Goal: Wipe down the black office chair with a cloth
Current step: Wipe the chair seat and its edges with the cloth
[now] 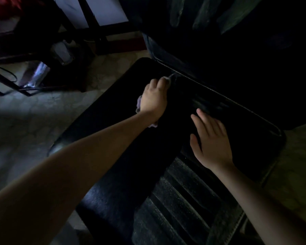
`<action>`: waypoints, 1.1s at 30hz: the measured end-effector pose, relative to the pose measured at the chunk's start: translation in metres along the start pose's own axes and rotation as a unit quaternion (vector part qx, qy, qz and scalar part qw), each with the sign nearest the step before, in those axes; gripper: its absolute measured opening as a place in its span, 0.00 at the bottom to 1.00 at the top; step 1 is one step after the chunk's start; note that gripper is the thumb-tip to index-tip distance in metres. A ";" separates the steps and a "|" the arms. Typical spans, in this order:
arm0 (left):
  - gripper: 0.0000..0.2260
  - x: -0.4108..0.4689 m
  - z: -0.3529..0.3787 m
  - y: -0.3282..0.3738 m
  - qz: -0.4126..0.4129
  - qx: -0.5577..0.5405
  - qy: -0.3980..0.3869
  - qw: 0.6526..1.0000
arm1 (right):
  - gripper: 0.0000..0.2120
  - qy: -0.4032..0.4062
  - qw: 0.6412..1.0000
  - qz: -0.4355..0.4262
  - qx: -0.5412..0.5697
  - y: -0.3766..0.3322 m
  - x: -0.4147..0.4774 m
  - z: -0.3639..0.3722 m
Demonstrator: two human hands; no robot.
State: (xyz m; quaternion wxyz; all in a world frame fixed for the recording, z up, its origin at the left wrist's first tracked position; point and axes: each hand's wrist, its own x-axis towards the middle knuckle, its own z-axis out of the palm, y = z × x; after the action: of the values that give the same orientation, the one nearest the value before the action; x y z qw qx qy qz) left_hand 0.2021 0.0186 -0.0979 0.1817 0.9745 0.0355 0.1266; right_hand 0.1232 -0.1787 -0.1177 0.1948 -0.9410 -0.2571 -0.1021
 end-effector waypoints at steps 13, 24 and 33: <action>0.16 -0.054 -0.006 0.037 0.214 -0.189 -0.121 0.951 | 0.21 0.070 0.997 0.019 0.023 -0.005 -0.003 -0.003; 0.15 0.054 -0.031 -0.049 -0.103 -0.043 0.011 0.994 | 0.20 0.035 0.998 0.038 -0.029 -0.005 -0.005 -0.001; 0.14 0.063 -0.005 -0.022 -0.122 0.027 0.000 0.992 | 0.19 0.031 0.998 0.044 -0.025 -0.009 -0.007 0.000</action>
State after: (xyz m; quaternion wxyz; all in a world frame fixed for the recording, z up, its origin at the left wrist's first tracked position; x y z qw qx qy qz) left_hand 0.2612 0.0476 -0.0865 0.1697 0.9674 0.1577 0.1025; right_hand 0.1121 -0.1745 -0.1169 0.1832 -0.9524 -0.2064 -0.1295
